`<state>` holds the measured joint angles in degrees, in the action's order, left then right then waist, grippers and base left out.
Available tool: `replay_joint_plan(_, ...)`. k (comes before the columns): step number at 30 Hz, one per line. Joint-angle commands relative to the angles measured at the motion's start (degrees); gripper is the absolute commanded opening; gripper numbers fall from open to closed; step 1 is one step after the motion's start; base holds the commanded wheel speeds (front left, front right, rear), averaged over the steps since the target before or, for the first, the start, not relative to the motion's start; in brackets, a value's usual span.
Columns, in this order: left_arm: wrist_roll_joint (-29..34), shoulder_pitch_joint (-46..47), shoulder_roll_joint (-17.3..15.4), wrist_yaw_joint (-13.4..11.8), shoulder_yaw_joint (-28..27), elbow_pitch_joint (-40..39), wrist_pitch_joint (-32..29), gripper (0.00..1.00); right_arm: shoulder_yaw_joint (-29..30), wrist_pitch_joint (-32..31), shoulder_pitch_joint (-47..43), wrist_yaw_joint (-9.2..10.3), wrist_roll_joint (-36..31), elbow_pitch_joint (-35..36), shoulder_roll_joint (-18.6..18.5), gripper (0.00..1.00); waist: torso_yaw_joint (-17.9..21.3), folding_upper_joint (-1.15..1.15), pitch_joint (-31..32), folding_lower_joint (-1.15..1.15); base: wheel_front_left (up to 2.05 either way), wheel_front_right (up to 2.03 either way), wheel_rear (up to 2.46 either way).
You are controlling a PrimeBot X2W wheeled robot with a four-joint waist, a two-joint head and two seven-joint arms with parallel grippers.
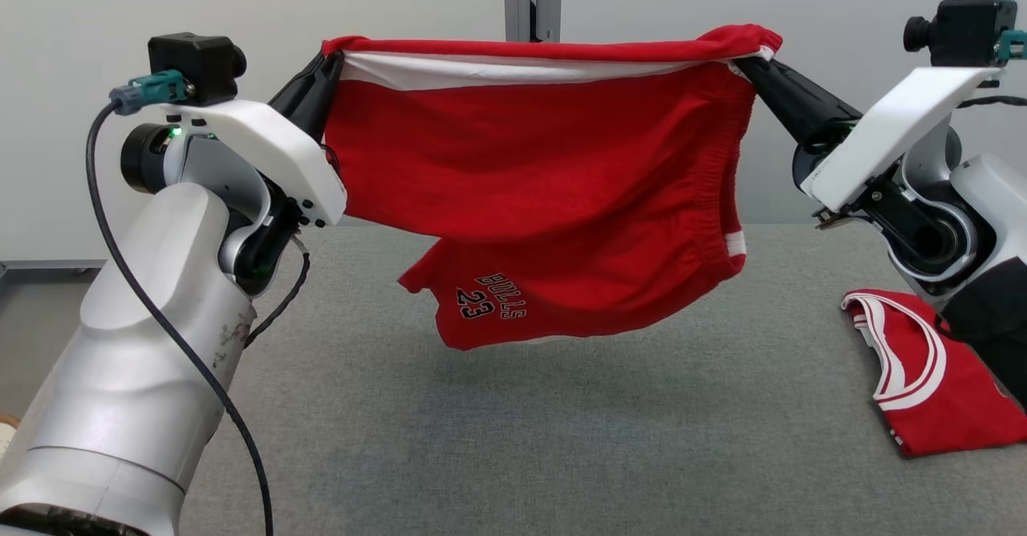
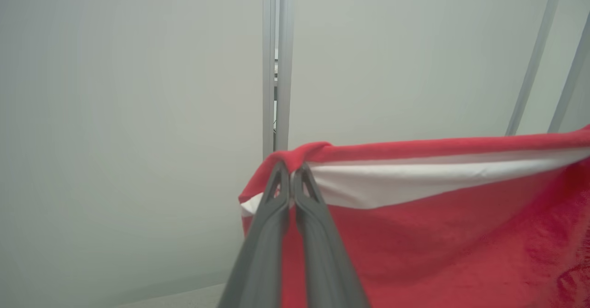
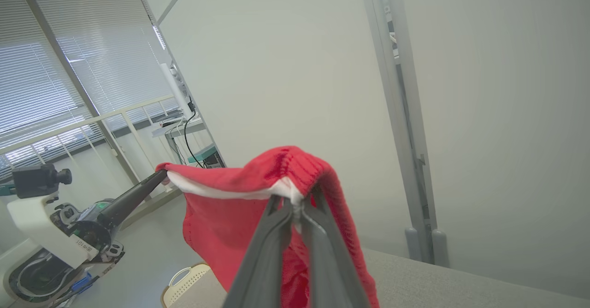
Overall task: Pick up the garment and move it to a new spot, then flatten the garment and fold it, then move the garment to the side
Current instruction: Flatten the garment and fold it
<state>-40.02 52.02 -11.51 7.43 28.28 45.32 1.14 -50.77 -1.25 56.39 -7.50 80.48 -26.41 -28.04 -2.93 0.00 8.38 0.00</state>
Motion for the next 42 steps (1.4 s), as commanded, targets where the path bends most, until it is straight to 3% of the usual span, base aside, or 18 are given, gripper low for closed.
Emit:
replay_joint_plan(1, -1.26, 0.57, 0.05, 0.07, -0.44, 0.65, -0.68, 0.00, -0.03, -0.82, 0.66, 0.03, 1.08, -0.45, 0.05, 0.00, 0.12, 0.00, 0.27, 0.00, 0.00, 0.00, 0.00)
replay_joint_plan(7, -7.11, 2.29, -0.09, 0.07, 0.36, 2.98, -4.85, 0.00, 1.73, -8.57, 2.02, 0.03, 9.77, -3.35, 0.60, 0.00, 0.32, 0.00, 1.06, 0.00, 0.00, 0.00, 0.00)
replay_joint_plan(15, -11.88, 1.73, -1.46, 0.07, 2.05, 4.40, -5.29, 0.00, 5.69, -19.45, 0.05, 0.03, 19.39, -5.87, 0.96, 0.00, 0.51, 0.00, 1.89, 0.00, 0.00, 0.00, 0.00)
replay_joint_plan(21, -13.57, 2.66, -2.05, 0.02, 3.56, 5.32, -4.59, 0.00, 9.57, -21.00, 0.03, 0.03, 21.41, -7.89, 1.98, 0.00, 0.41, 0.00, 1.98, 0.00, 0.00, 0.00, 0.00)
replay_joint_plan(26, -14.70, 3.09, -1.62, 0.02, 4.77, 6.06, -4.09, 0.00, 9.21, -21.38, 0.21, 0.03, 18.12, -9.22, 2.55, 0.00, 0.38, 0.00, 1.14, 0.00, 0.00, 0.00, 0.00)
replay_joint_plan(32, -14.60, 5.20, -0.84, 0.01, 5.40, 7.95, -1.55, 0.00, 6.98, -17.99, 2.22, 0.03, 10.81, -10.69, 2.17, 0.00, 0.40, 0.00, -2.46, 0.00, 0.00, 0.00, 0.00)
replay_joint_plan(39, -13.25, 11.96, 1.89, -1.25, 5.29, 13.00, 1.92, 0.00, 2.17, -5.30, 10.03, 0.03, -2.12, -13.29, 5.05, 0.00, 1.31, 0.00, -10.57, 0.00, 0.00, 0.00, 0.00)
replay_joint_plan(42, -12.17, 18.27, 2.28, -3.15, 4.57, 14.36, 5.36, 0.00, 1.49, 2.67, 16.35, 0.03, -6.58, -15.71, 6.84, 0.00, 2.26, 0.00, -16.38, 0.00, 0.00, 0.00, 0.00)
